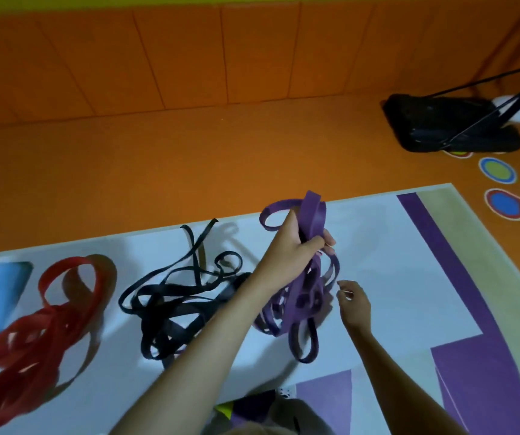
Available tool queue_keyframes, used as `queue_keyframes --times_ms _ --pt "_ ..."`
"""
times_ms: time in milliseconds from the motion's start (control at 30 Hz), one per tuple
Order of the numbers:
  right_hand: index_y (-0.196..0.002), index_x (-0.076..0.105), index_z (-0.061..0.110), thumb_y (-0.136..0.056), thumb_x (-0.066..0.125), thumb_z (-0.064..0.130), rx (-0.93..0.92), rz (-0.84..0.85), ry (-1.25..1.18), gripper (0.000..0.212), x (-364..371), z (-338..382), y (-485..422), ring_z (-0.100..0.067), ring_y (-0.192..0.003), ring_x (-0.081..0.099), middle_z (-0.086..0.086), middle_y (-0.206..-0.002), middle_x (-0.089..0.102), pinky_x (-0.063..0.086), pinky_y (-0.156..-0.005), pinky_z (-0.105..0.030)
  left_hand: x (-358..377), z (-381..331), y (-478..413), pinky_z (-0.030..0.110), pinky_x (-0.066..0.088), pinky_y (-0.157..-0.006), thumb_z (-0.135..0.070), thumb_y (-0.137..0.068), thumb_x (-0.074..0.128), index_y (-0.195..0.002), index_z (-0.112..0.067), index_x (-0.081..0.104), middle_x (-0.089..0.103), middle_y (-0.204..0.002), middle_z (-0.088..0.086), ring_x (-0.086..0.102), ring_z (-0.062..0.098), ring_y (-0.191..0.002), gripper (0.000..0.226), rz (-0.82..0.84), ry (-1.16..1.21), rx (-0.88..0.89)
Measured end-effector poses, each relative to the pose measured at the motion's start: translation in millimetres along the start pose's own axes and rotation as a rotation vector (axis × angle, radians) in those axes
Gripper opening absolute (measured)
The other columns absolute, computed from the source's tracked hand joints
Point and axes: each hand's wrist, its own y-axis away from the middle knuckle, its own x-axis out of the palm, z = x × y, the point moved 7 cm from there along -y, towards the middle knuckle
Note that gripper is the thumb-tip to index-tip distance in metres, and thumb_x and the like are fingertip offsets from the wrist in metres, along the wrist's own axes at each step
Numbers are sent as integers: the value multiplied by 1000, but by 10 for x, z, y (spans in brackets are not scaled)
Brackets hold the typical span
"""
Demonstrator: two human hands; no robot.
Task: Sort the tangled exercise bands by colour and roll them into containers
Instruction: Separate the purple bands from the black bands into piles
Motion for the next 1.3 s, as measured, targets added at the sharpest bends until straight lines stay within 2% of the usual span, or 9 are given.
queue_keyframes --times_ms 267,433,533,700,867,933,1033,1167,1300 --pt "-143 46 18 -106 57 39 353 189 -332 44 -193 -189 -291 -23 -107 59 -11 -135 55 49 -90 -45 424 626 -409 48 60 -84 -8 -100 62 -128 -12 52 73 -112 14 77 29 -95 29 -208 129 -195" --pt "-152 35 26 -104 55 52 506 354 -380 58 -118 -310 -254 -32 -121 57 -6 -135 52 49 -96 -51 216 1549 -478 34 52 -69 -11 -95 66 -96 -16 57 65 -89 4 65 23 -83 11 -277 -405 -437" --pt "-141 46 18 -105 59 40 451 402 -363 45 -83 -257 -199 -27 -109 64 -12 -128 61 50 -79 -38 96 2080 -340 47 53 -92 -24 -89 74 -93 -20 61 58 -116 8 55 30 -117 15 -249 -747 -559" --pt "-130 52 15 -99 68 47 459 406 -358 47 -8 -293 -221 -20 -92 64 -8 -104 70 52 -89 -48 -18 2724 -199 49 33 -119 -63 -71 84 -131 -16 55 35 -159 16 28 37 -150 82 -208 -778 -748" --pt "-92 63 12 -106 56 40 356 470 -384 32 39 -67 -236 -20 -78 68 -10 -86 72 54 -74 -39 -22 2736 -203 63 23 -121 -69 -59 90 -157 -14 5 28 -166 13 32 42 -150 140 -251 -715 -815" --pt "-109 55 13 -109 47 45 401 532 -400 33 176 -101 -206 -18 -84 70 -8 -101 73 56 -68 -36 -5 2677 -196 63 23 -120 -63 -62 91 -152 -22 -3 36 -163 8 39 43 -147 137 -272 -699 -808" --pt "-130 45 21 -109 41 52 401 579 -411 37 368 -193 -181 -17 -87 72 -7 -112 73 56 -63 -32 -40 2754 -182 58 44 -110 -60 -56 92 -128 -48 20 54 -144 -3 57 33 -133 103 -356 -489 -710" --pt "-140 45 25 -107 55 42 351 561 -537 39 508 -238 -131 -22 -106 75 -9 -127 71 62 -77 -35 42 3059 -136 50 45 -115 -62 -71 77 -154 -54 17 46 -157 -13 53 16 -139 103 -260 -371 -628" --pt "-134 49 12 -102 68 24 298 505 -611 40 591 -160 -44 -26 -112 73 -14 -124 70 62 -87 -36 281 2761 -84 53 48 -111 -54 -90 50 -144 -79 14 53 -153 -10 60 23 -130 69 -236 -257 -628"
